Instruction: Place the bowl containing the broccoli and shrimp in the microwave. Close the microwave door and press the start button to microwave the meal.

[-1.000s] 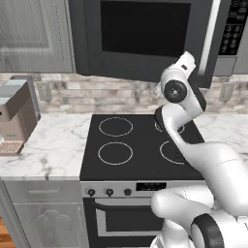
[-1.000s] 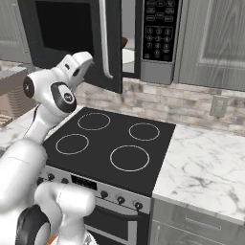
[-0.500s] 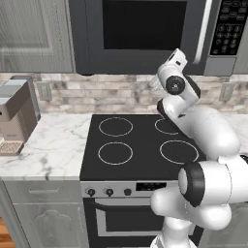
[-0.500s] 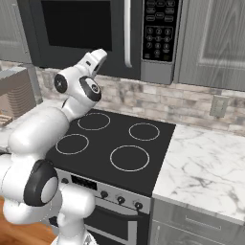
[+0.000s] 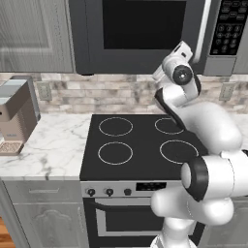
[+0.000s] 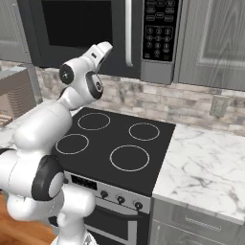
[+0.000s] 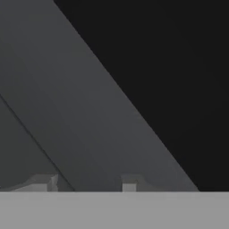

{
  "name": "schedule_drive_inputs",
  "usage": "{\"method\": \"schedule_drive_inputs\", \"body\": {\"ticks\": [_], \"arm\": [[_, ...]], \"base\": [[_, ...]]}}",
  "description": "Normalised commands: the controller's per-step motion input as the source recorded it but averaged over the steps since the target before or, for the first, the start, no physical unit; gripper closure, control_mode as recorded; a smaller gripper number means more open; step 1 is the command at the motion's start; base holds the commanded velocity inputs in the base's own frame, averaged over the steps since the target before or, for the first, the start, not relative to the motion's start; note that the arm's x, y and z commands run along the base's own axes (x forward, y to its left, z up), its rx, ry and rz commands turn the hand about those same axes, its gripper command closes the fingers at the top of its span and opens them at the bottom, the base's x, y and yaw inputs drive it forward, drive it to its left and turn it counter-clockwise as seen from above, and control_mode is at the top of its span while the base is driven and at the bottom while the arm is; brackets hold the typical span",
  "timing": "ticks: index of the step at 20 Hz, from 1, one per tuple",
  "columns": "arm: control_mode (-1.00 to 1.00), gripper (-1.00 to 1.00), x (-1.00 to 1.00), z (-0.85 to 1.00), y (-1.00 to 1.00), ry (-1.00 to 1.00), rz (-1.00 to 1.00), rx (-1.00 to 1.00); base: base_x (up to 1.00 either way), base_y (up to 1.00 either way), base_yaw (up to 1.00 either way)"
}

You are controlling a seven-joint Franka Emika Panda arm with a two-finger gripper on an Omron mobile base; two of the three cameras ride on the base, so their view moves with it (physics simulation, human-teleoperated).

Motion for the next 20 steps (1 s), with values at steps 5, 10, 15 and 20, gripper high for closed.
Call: {"method": "schedule_drive_inputs", "body": {"ticks": [5, 10, 15, 20], "arm": [[-1.0, -1.0, -0.08, 0.3, -0.16, 0.15, 0.08, 0.0], [-1.0, -1.0, -0.93, 0.08, -0.07, -0.04, 0.02, 0.06], [-1.0, -1.0, -1.0, 0.0, -0.01, -0.18, -0.06, 0.22], [-1.0, -1.0, -0.92, 0.07, 0.0, -0.21, -0.16, 0.33]], "base": [[0.0, 0.0, 0.0], [0.0, 0.0, 0.0], [0.0, 0.0, 0.0], [0.0, 0.0, 0.0]]}}
